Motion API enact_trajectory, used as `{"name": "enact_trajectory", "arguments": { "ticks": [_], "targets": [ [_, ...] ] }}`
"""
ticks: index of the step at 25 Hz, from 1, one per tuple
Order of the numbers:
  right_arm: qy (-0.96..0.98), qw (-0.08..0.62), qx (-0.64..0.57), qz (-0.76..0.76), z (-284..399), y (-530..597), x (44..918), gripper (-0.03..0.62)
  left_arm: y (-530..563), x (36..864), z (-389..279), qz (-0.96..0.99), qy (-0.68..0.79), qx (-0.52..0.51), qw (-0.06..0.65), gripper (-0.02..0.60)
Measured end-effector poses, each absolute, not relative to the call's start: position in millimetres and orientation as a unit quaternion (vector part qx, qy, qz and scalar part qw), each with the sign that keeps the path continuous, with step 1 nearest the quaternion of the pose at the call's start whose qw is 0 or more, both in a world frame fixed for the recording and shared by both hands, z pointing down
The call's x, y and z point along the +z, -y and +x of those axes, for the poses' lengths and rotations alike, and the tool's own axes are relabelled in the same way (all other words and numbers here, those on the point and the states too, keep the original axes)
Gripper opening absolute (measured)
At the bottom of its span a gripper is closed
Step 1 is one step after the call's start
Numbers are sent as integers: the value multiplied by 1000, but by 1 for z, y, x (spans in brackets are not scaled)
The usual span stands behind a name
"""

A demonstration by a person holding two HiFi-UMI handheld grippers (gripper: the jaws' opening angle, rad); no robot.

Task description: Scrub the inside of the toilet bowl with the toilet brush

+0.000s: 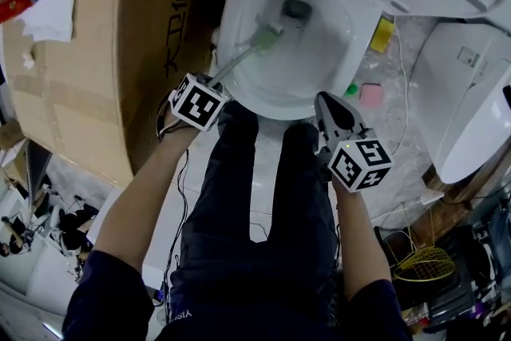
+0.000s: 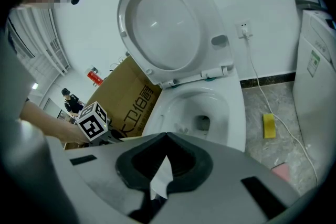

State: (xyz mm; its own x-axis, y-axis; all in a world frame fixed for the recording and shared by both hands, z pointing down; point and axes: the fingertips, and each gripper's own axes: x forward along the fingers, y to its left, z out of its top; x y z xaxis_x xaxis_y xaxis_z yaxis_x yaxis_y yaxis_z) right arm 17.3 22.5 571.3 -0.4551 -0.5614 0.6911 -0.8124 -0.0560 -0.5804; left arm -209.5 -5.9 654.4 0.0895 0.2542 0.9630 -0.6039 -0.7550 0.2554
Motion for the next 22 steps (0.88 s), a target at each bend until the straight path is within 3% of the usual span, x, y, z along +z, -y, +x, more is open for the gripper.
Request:
{"name": "enact_trajectory", "arguments": {
  "ticks": [22],
  "targets": [
    [660, 117, 528, 521, 39, -4, 578, 0, 76, 657, -189, 681, 150, 653, 296, 53]
  ]
}}
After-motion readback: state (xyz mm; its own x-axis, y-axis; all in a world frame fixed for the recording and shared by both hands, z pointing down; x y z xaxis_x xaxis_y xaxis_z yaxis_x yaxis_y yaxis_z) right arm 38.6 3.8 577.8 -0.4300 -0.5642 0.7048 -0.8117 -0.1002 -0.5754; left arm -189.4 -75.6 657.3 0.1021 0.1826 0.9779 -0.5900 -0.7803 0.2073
